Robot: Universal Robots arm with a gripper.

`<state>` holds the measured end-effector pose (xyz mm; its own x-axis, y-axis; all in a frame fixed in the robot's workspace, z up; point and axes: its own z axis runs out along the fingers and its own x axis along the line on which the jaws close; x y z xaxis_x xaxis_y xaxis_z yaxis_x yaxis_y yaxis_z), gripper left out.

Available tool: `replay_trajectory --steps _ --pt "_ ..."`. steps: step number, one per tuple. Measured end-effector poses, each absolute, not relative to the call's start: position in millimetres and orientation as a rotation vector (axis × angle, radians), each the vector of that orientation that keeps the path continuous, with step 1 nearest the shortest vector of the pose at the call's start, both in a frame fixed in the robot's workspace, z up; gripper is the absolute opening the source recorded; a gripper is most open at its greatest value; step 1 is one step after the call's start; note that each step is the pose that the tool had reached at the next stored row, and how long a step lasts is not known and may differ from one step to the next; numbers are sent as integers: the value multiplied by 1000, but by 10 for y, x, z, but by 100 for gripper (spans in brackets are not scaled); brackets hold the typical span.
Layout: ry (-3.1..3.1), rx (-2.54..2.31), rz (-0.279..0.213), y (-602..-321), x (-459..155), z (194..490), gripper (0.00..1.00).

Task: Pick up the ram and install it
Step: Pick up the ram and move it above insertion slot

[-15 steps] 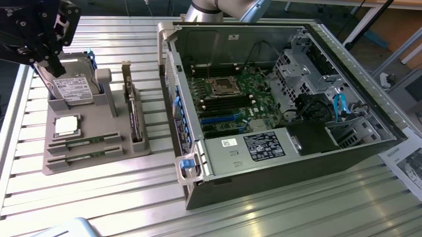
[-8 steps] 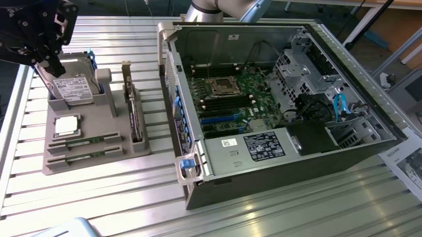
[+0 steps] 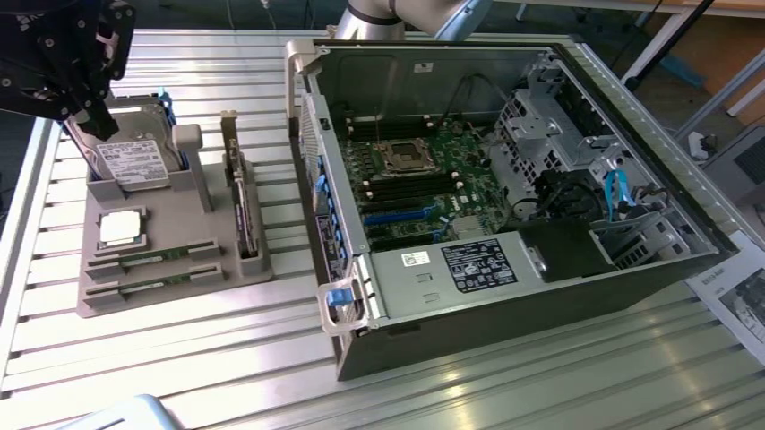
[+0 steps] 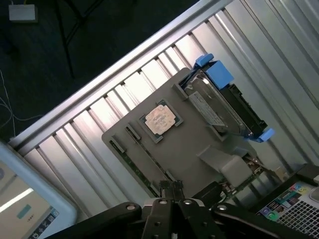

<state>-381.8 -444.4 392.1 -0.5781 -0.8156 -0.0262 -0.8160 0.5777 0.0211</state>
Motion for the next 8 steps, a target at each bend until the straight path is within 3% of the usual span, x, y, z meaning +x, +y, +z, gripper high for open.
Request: replay_trajectory --steps 8 --pt "2695 -1593 49 -4444 -3818 3921 10"
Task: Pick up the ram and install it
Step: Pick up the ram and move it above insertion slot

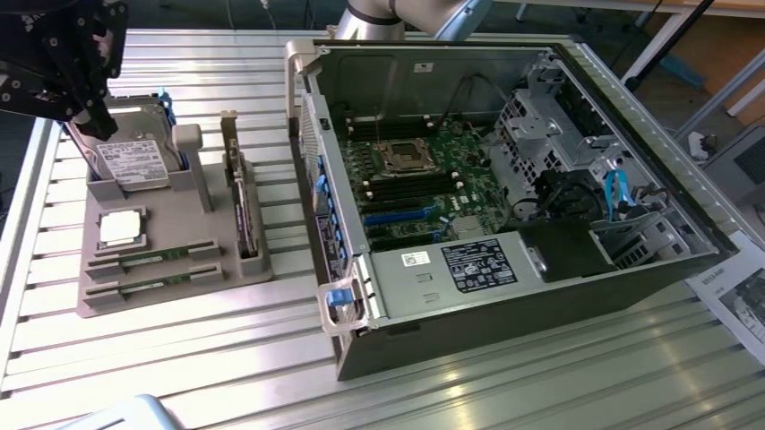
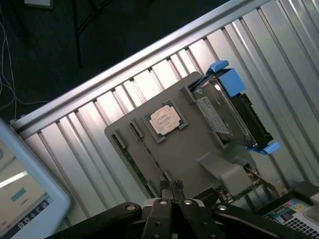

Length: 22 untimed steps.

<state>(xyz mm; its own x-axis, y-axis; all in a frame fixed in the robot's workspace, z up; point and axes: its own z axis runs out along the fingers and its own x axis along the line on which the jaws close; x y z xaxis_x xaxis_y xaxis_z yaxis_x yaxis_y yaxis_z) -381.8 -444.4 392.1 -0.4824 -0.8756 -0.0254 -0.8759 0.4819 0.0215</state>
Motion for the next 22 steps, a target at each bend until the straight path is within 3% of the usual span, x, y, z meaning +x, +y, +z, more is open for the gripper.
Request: replay_trajectory --steps 22 --pt "2416 -2006 52 -4444 -3818 3921 10"
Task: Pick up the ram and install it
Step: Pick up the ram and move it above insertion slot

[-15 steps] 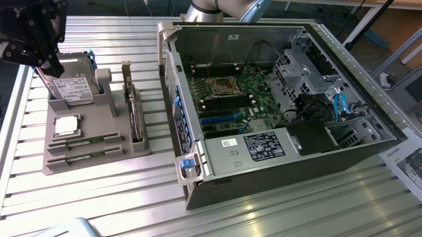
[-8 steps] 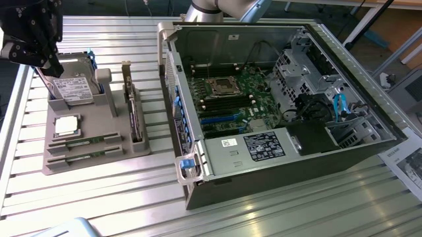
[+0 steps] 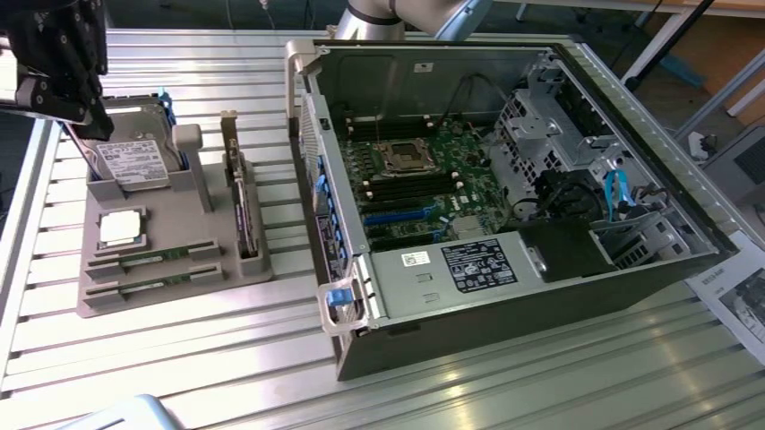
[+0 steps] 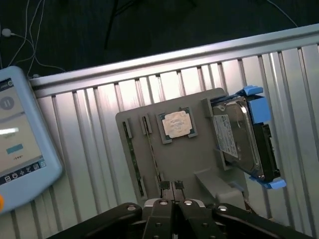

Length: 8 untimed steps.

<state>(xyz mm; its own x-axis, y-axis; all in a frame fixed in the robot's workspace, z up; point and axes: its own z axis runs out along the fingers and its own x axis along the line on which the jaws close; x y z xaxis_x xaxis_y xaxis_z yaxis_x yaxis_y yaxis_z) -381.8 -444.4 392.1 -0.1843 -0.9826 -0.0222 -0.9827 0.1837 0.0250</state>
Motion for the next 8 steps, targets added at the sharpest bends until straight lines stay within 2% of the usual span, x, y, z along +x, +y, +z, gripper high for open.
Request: replay_trajectory --steps 8 --pt "2323 -2118 53 -4444 -3818 3921 10"
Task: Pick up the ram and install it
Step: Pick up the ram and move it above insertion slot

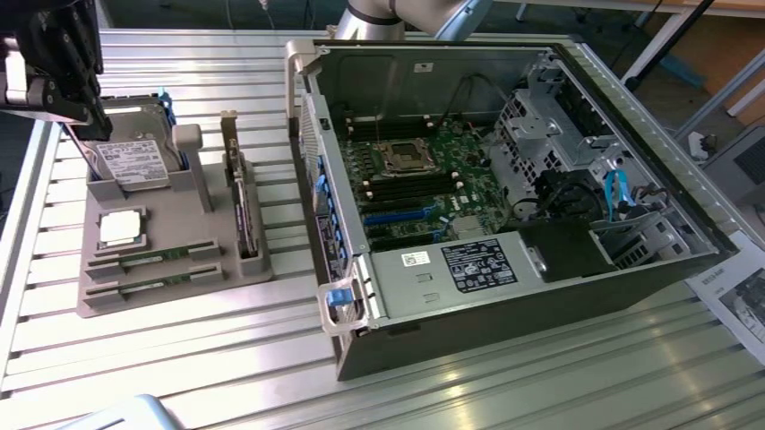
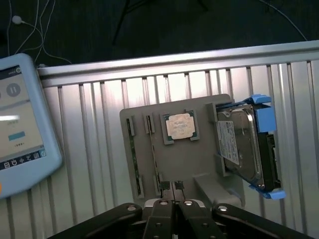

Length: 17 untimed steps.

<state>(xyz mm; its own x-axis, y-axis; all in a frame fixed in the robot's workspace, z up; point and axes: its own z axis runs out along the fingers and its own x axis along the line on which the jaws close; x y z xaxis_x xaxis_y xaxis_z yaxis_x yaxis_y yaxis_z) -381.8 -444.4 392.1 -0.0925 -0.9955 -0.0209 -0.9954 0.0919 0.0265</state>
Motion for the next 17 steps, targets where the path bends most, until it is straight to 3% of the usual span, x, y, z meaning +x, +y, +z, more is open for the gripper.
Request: replay_trajectory --steps 17 --pt "-2277 2159 -53 -4444 -3801 3920 10"
